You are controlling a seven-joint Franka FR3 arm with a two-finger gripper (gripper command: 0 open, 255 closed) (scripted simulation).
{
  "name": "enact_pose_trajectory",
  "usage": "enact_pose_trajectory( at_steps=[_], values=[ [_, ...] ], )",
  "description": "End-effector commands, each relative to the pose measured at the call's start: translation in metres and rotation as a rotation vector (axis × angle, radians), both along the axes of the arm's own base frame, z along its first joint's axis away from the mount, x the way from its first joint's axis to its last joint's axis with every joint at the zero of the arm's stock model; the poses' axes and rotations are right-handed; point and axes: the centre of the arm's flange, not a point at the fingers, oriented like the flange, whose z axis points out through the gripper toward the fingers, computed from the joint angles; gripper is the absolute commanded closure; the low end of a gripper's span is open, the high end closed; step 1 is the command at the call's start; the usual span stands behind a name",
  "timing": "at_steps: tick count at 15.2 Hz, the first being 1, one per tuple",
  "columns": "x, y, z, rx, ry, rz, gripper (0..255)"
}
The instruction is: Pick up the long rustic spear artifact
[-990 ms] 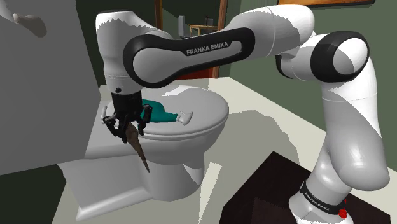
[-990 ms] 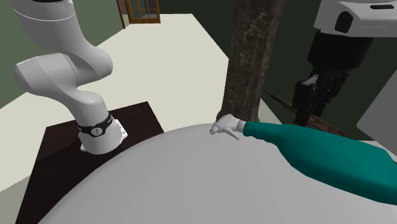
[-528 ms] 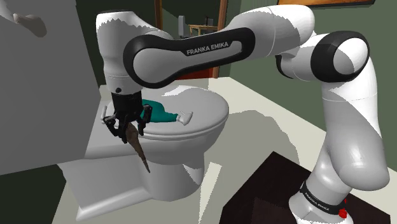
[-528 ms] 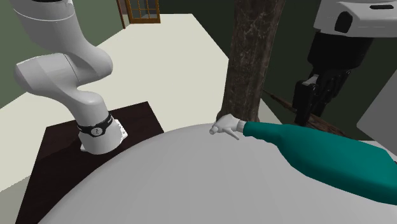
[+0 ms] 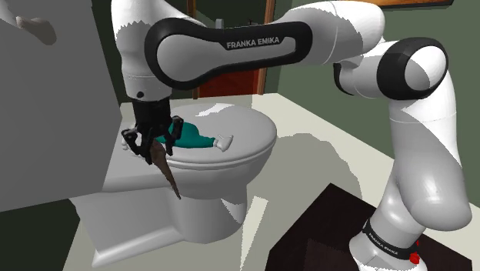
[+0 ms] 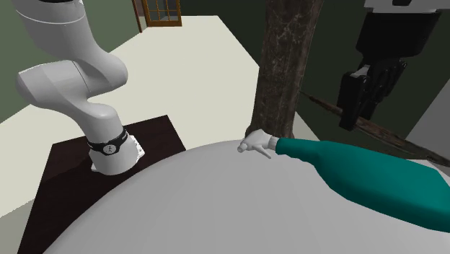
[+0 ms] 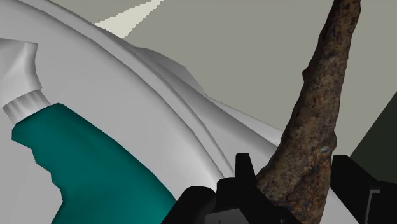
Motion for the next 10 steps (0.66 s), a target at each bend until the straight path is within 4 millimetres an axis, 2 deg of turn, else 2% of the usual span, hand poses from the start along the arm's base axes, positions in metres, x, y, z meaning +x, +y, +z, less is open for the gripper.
enact_pose_trajectory(
  at_steps=[1,8,10],
  values=[
    [0.000,0.000,0.011,0.000,0.000,0.000,255],
    [0.000,0.000,0.048,0.000,0.000,0.000,255],
    [0.000,0.000,0.049,0.000,0.000,0.000,255]
  ],
)
